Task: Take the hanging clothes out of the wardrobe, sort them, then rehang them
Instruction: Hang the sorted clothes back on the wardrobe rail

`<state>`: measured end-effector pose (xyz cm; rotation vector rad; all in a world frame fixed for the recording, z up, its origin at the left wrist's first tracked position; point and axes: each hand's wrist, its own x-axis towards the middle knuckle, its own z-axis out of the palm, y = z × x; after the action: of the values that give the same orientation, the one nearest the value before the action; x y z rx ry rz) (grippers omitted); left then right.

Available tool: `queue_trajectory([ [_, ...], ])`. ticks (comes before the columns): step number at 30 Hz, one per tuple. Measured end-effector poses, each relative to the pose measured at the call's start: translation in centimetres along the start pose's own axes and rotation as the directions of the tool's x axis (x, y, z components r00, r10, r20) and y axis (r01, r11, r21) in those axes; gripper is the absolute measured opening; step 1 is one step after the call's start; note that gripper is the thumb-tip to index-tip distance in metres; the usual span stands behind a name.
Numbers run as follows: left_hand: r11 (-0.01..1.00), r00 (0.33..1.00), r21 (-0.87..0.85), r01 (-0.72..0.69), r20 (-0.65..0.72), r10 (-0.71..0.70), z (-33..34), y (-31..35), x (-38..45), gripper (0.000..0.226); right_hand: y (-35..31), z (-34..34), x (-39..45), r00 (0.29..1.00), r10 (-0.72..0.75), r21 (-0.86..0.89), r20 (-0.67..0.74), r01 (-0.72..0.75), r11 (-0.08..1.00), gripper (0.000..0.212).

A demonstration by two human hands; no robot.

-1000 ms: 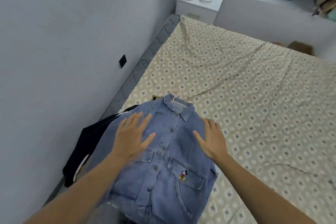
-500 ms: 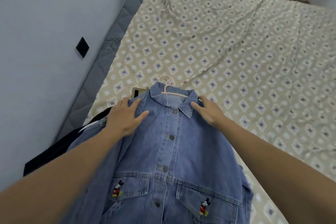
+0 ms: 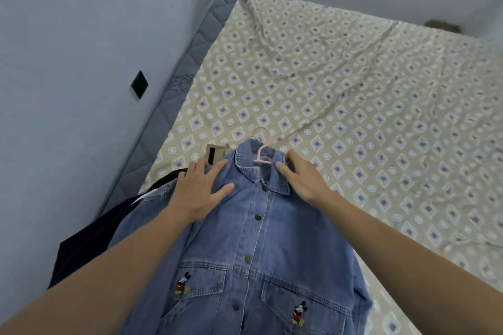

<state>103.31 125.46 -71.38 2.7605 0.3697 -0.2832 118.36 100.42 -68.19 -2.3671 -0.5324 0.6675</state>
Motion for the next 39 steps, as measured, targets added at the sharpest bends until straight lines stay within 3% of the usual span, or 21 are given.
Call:
queue_trajectory([
  [7, 0.991, 0.991, -0.128, 0.047, -0.115, -0.062, -7.1, 2.8, -6.3, 0.082, -6.0, -6.5, -6.2, 0.996, -0.092, 0.186, -0.004, 0.091, 0.978, 0.032],
  [13, 0.954, 0.953, -0.236, 0.184, -0.195, -0.232, -16.6, 6.2, -17.1, 0.082, -15.9, -11.6, -16.2, 0.968, -0.194, 0.234, 0.162, 0.153, 0.96, 0.044],
  [16, 0.924, 0.914, -0.339, 0.177, -0.291, -0.282, -21.2, 8.7, -24.0, 0.075, -21.0, -13.3, -22.3, 0.918, -0.243, 0.286, 0.313, 0.153, 0.946, 0.055],
  [22, 0.887, 0.841, -0.392, 0.244, -0.37, -0.395, -27.8, 12.8, -36.6, 0.083, -28.5, -15.0, -34.0, 0.831, -0.367, 0.341, 0.419, 0.23, 0.911, 0.069],
  [25, 0.867, 0.78, -0.436, 0.241, -0.445, -0.441, -29.5, 14.3, -41.6, 0.088, -31.5, -15.2, -38.7, 0.798, -0.427, 0.345, 0.426, 0.293, 0.892, 0.063],
  [27, 0.846, 0.728, -0.479, 0.232, -0.491, -0.478, -30.0, 15.4, -44.4, 0.089, -33.1, -15.2, -41.3, 0.788, -0.459, 0.398, 0.41, 0.299, 0.868, 0.042],
  [30, 0.815, 0.603, -0.526, 0.242, -0.576, -0.551, -30.9, 17.3, -48.3, 0.09, -36.0, -15.8, -44.5, 0.738, -0.535, 0.459, 0.411, 0.34, 0.821, 0.034],
  [34, 0.807, 0.436, -0.504, 0.309, -0.679, -0.591, -31.0, 22.5, -54.3, 0.088, -38.4, -17.0, -48.1, 0.619, -0.643, 0.515, 0.451, 0.407, 0.754, 0.035],
  [39, 0.8, 0.367, -0.493, 0.341, -0.714, -0.596, -27.5, 30.8, -59.2, 0.072, -38.8, -17.8, -52.0, 0.422, -0.709, 0.559, 0.565, 0.437, 0.705, 0.036],
])
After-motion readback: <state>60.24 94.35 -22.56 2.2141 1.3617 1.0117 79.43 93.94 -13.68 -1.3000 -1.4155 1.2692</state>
